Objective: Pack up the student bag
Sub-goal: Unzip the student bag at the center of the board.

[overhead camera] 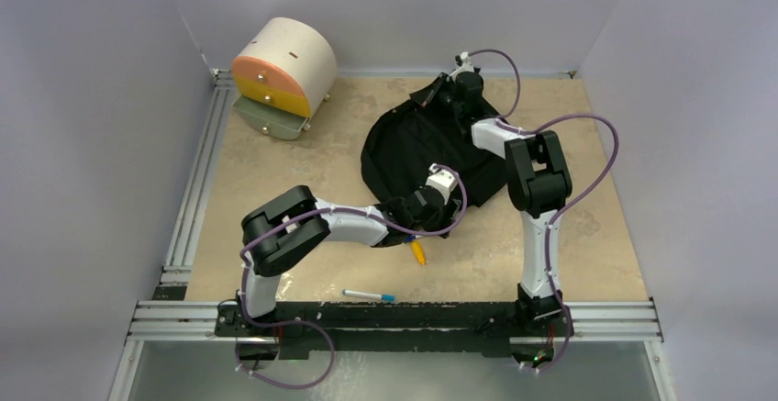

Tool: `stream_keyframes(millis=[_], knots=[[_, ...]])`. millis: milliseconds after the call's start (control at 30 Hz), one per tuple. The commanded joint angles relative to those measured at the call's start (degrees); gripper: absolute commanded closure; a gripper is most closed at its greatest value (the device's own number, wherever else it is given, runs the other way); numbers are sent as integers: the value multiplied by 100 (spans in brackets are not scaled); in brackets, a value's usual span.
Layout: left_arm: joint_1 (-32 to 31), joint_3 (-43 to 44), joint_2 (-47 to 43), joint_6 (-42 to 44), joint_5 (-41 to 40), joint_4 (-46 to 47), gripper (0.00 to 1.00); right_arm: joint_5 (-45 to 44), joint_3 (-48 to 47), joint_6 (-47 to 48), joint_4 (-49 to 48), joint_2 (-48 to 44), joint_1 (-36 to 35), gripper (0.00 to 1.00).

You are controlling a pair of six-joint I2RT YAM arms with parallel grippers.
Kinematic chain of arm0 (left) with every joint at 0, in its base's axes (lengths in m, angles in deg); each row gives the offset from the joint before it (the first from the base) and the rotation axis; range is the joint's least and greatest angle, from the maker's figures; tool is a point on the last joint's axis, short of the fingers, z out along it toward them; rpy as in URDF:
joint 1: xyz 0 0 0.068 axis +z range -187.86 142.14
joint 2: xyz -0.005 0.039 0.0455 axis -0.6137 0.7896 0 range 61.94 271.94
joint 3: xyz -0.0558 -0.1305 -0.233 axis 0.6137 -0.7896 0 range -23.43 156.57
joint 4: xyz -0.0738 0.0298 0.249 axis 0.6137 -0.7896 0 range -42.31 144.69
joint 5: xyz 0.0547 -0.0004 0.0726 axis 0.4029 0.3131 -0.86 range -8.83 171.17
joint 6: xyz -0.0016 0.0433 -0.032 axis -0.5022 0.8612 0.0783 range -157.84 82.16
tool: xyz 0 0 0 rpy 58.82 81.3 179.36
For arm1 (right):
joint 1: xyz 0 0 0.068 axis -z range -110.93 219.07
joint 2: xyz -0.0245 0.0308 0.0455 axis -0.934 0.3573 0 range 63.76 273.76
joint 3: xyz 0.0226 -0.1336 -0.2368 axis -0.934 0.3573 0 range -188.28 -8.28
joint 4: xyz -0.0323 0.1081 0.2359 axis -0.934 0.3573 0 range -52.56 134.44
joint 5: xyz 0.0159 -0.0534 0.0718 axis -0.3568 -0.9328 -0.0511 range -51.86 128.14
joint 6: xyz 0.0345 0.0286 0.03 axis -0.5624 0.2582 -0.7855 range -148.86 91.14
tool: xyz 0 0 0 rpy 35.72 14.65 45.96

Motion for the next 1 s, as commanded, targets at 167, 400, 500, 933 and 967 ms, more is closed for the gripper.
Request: stream_keyframes(millis=[167,400,500,933,967], knots=[[-115,-88,332,-249,264,-763,37,-962,90,153,-1059,-418,-59,85],[-115,82,-158,-240,180,-988,35,-1461,617,658,-1202,-1166,-38,47],[-115,155,-530,-195,109,-1035,34,-1504,1451,1087,-2198,-1742,-21,45],[144,261,-1517,-509,-417,-1923,32,-3671,1279,336,449,-2597,272,42],[252,190,-1584,-702,-379,-2056,32,-3281,1055,425,887,-2510,369,42]])
